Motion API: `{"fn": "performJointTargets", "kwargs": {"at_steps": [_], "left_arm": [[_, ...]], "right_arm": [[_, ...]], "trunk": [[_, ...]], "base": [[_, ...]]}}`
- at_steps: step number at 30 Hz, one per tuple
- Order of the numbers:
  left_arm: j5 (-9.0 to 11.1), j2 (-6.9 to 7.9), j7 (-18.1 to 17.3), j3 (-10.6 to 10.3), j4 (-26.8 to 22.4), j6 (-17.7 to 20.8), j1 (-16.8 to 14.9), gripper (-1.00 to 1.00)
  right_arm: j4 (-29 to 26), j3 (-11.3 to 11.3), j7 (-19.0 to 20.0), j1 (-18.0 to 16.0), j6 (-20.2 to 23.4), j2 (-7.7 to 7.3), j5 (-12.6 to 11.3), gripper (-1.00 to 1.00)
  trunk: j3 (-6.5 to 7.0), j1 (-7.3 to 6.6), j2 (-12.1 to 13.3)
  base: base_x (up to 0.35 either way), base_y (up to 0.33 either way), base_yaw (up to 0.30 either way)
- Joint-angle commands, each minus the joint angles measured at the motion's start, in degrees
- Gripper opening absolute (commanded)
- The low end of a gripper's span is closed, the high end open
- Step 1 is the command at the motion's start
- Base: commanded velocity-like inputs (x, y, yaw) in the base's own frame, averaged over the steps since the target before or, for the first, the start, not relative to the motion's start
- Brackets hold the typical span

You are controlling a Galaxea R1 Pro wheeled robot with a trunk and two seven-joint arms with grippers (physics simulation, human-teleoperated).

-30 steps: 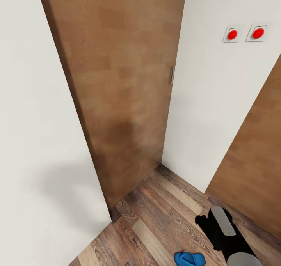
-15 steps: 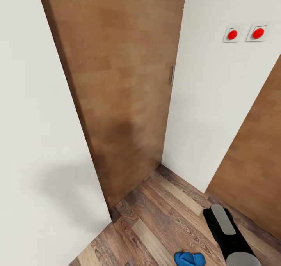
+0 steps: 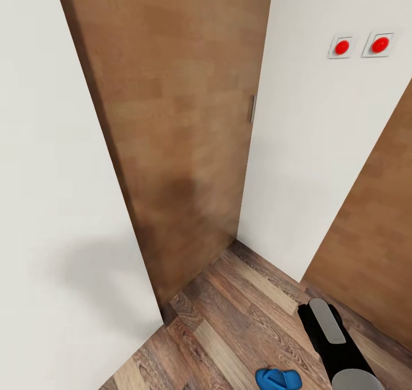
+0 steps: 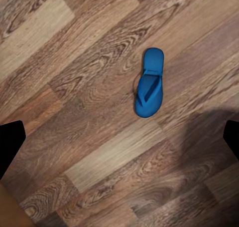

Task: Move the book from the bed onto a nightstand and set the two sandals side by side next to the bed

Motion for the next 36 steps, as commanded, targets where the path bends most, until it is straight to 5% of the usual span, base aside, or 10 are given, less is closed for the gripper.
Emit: {"fn": "performJointTargets", "kwargs": {"at_steps": [1, 5, 10, 11, 13, 15, 17, 21, 28, 36], "left_arm": [[-0.25, 0.02, 0.20, -0.15, -0.03, -0.18, -0.03, 1.00], [-0.25, -0.01, 0.19, -0.05, -0.98, -0.12, -0.06, 1.00], [-0.41, -3.39, 0.49, -0.34, -15.14, 2.56, -0.11, 1.00], [-0.48, -4.63, 0.33, -1.23, -24.27, 9.57, -0.16, 1.00], [-0.43, -5.03, -0.13, -4.20, -31.97, 15.09, -0.17, 1.00], [-0.33, -5.19, -2.40, -12.00, -42.77, 20.87, -0.20, 1.00], [-0.28, -5.23, -3.14, -14.76, -50.89, 25.40, -0.20, 1.00], [-0.31, -5.12, -5.30, -16.73, -65.11, 32.31, -0.26, 1.00], [-0.35, -5.08, -9.11, -17.06, -73.63, 33.87, -0.35, 1.00], [-0.38, -4.69, -11.71, -19.14, -75.33, 33.97, -0.38, 1.00]], "right_arm": [[-0.03, 0.02, -0.23, -0.03, 0.58, 0.00, 0.04, 1.00], [0.04, 0.11, -0.17, -0.03, 0.53, 0.00, 0.03, 1.00], [0.18, 0.20, -0.15, -0.03, 0.51, 0.07, 0.06, 1.00], [0.31, 0.22, -0.15, -0.03, 0.51, 0.09, 0.07, 1.00], [0.39, 0.22, -0.15, -0.03, 0.51, 0.10, 0.07, 1.00], [0.41, 0.23, -0.15, -0.03, 0.58, 0.09, 0.07, 1.00], [0.47, 0.23, -0.15, -0.03, 0.59, 0.09, 0.07, 1.00], [0.63, 0.23, -0.15, -0.03, 0.60, 0.09, 0.07, 1.00], [0.70, 0.23, -0.15, -0.03, 0.60, 0.09, 0.07, 1.00], [1.88, 0.15, -0.15, -0.03, 0.60, 0.09, 0.08, 1.00]], "trunk": [[-0.23, 0.22, -0.44], [-0.95, 1.10, -2.04], [-0.95, 1.10, -2.04], [-0.95, 1.10, -2.04], [-0.95, 1.10, -2.04], [-0.95, 1.10, -2.04], [-0.95, 1.10, -2.04], [-0.95, 1.10, -2.04], [-0.95, 1.10, -2.04], [-1.49, 1.76, -3.25]], "base": [[0.000, 0.000, 0.000], [0.000, 0.000, 0.000], [0.000, 0.000, 0.000], [0.000, 0.000, 0.000], [0.000, 0.000, 0.000], [0.000, 0.000, 0.000], [0.000, 0.000, 0.000], [0.000, 0.000, 0.000], [0.000, 0.000, 0.000], [0.000, 0.000, 0.000]]}}
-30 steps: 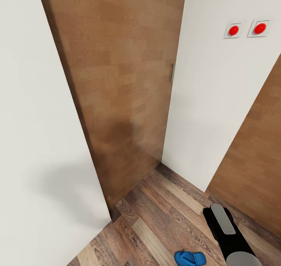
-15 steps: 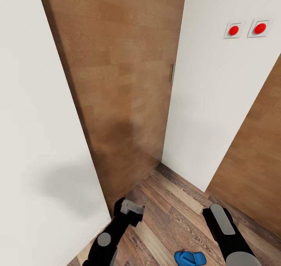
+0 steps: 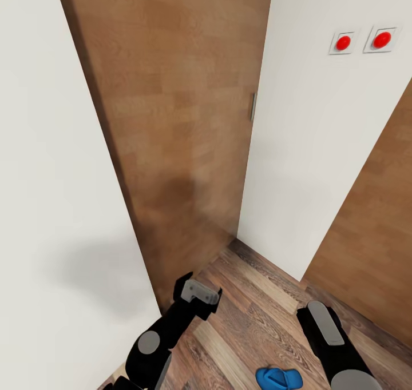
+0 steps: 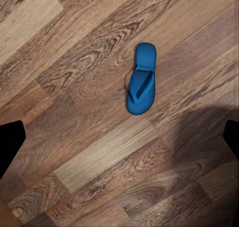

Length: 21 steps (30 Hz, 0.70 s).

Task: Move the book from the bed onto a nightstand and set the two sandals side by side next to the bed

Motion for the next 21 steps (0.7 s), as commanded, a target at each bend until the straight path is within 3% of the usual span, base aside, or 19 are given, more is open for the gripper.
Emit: {"fn": "performJointTargets", "kwargs": {"at_steps": [1, 21], "left_arm": [[-0.59, 0.06, -0.64, -0.09, -0.03, 0.22, -0.02, 1.00], [-0.56, 0.12, -1.12, -0.42, 0.20, 0.16, -0.03, 1.00]], "right_arm": [[0.57, -0.08, -0.27, -0.03, 0.60, 0.00, -0.01, 1.00], [3.32, -0.09, -0.27, -0.03, 0.60, 0.00, -0.02, 1.00]], "trunk": [[-0.24, 0.22, -0.44], [-3.83, 4.62, -8.47]], "base": [[0.000, 0.000, 0.000], [0.000, 0.000, 0.000]]}}
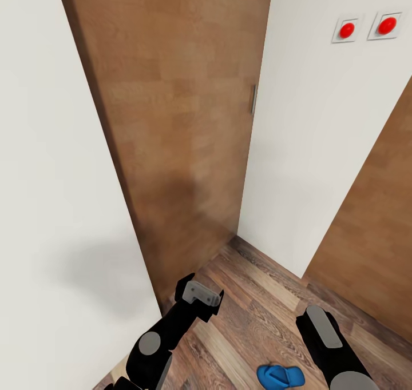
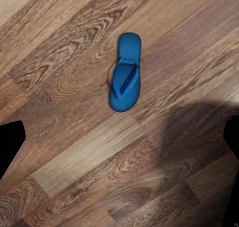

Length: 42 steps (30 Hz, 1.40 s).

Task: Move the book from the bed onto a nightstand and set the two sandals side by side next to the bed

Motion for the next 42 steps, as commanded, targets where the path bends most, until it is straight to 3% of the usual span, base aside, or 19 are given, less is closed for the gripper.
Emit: {"fn": "performJointTargets", "kwargs": {"at_steps": [1, 14, 18, 23, 25, 36, 42], "left_arm": [[-0.60, -0.03, -0.36, 0.05, -0.07, 0.24, -0.02, 1.00], [-0.60, -0.03, -0.36, 0.00, 0.01, 0.24, -0.02, 1.00], [-0.60, -0.03, -0.36, -0.03, 0.01, 0.21, -0.02, 1.00], [0.46, 1.59, -0.51, 1.24, 0.25, -0.01, 0.50, 1.00], [0.05, 1.40, 0.09, 0.89, 0.43, 0.01, 0.50, 1.00], [3.48, 1.63, 0.60, 2.31, 1.42, -0.11, 0.50, 1.00], [3.69, 1.63, 0.66, 2.36, 1.42, -0.09, 0.50, 1.00]], "right_arm": [[-0.09, -0.08, -0.26, -0.03, 0.60, 0.00, 0.00, 1.00], [-0.08, 0.01, -0.26, -0.03, 0.67, 0.00, 0.01, 1.00], [-0.08, 0.01, -0.25, -0.03, 0.75, 0.00, 0.00, 1.00], [-0.17, 0.43, 1.37, 0.56, 0.78, 0.36, -0.31, 1.00], [-0.17, 0.24, 2.01, 0.53, 0.78, 0.35, -0.15, 1.00], [-0.17, 0.10, 2.82, 0.54, 0.78, 0.35, -0.01, 1.00], [-0.17, 0.10, 2.81, 0.57, 0.78, 0.36, 0.00, 1.00]], "trunk": [[-0.24, 0.22, -0.44], [-2.57, 3.08, -5.66], [-2.57, 3.08, -5.66], [-2.57, 3.08, -5.66], [-2.57, 3.08, -5.66], [-2.57, 3.08, -5.66], [-2.57, 3.08, -5.66]], "base": [[0.000, 0.000, 0.000], [0.000, 0.000, 0.000], [0.000, 0.000, 0.000], [0.000, 0.000, 0.000], [0.000, 0.000, 0.000], [0.000, 0.000, 0.000], [0.000, 0.000, 0.000]]}}
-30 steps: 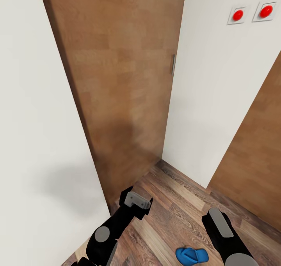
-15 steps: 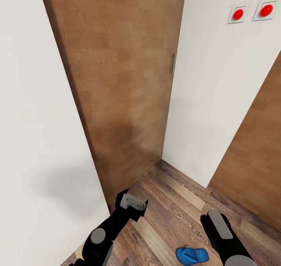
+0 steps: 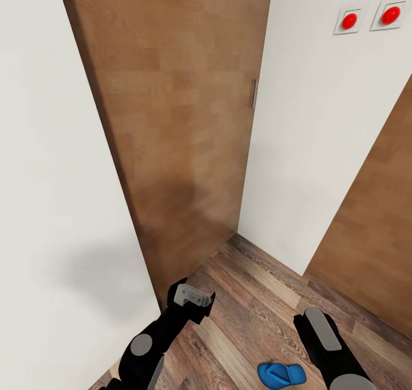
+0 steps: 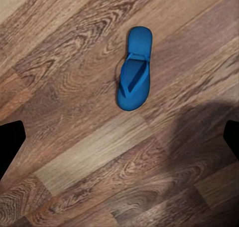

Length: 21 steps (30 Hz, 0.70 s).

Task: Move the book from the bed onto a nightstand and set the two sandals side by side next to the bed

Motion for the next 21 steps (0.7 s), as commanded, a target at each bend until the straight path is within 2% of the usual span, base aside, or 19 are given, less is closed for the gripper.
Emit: {"fn": "performJointTargets", "kwargs": {"at_steps": [1, 6, 21], "left_arm": [[-0.59, -0.03, -0.35, 0.07, -0.09, 0.26, -0.02, 1.00], [-0.58, -0.02, -0.32, 0.11, -0.09, 0.30, -0.02, 1.00], [-0.58, -0.02, -0.49, 0.16, -0.09, 0.31, -0.02, 1.00]], "right_arm": [[-0.09, -0.08, -0.27, -0.02, 0.57, 0.00, -0.01, 1.00], [-0.09, -0.08, -0.27, -0.07, 0.57, 0.03, -0.01, 1.00], [-0.09, -0.02, -0.27, -0.08, 0.57, 0.07, -0.01, 1.00]], "trunk": [[-0.05, -0.01, -0.03], [-0.05, -0.01, -0.03], [-2.74, 3.29, -6.04]], "base": [[0.000, 0.000, 0.000], [0.000, 0.000, 0.000], [0.000, 0.000, 0.000]]}}
